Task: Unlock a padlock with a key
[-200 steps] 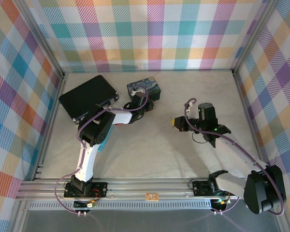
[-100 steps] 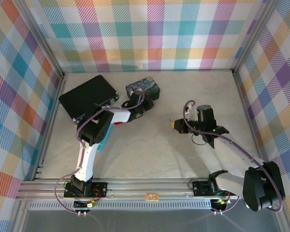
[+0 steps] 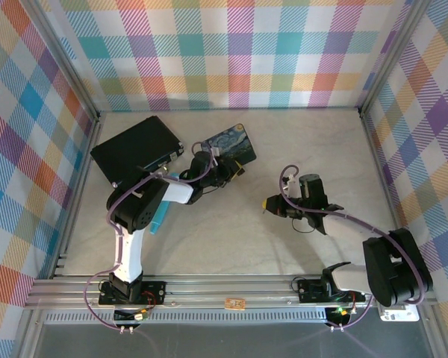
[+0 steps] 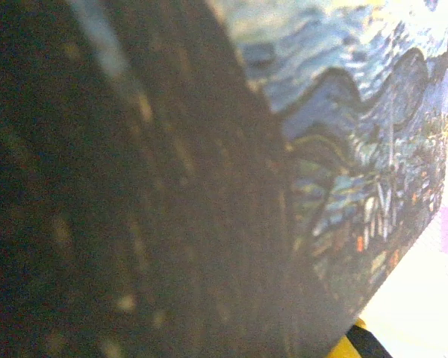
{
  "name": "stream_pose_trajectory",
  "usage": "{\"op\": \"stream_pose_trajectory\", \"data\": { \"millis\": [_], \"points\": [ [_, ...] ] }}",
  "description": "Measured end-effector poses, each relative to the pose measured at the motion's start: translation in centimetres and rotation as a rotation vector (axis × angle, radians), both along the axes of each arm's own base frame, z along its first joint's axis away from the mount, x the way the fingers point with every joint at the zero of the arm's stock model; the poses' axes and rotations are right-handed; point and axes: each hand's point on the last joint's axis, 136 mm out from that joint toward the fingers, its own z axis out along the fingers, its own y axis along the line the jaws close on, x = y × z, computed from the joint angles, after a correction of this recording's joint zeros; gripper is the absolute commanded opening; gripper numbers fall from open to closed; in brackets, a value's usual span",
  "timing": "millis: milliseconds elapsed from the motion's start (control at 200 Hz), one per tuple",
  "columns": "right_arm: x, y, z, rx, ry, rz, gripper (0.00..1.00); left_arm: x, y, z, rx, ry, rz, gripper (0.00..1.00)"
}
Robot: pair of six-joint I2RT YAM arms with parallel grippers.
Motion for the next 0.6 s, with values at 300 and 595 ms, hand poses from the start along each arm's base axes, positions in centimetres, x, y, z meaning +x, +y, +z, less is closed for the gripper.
{"op": "stream_pose_trajectory", "data": {
  "millis": [300,595],
  "points": [
    [0.9,1.0,-0.4,0.101,0.010,-0.023,0.00,-3.6,-2.9,1.4,-0.103,0.011,-0.075,0.00],
    [2.7,2.1,-1.0,0.190,-0.019,-0.020,0.00,-4.6,-3.3,1.8,-0.147,0.000,-0.081,0.00]
  ]
}}
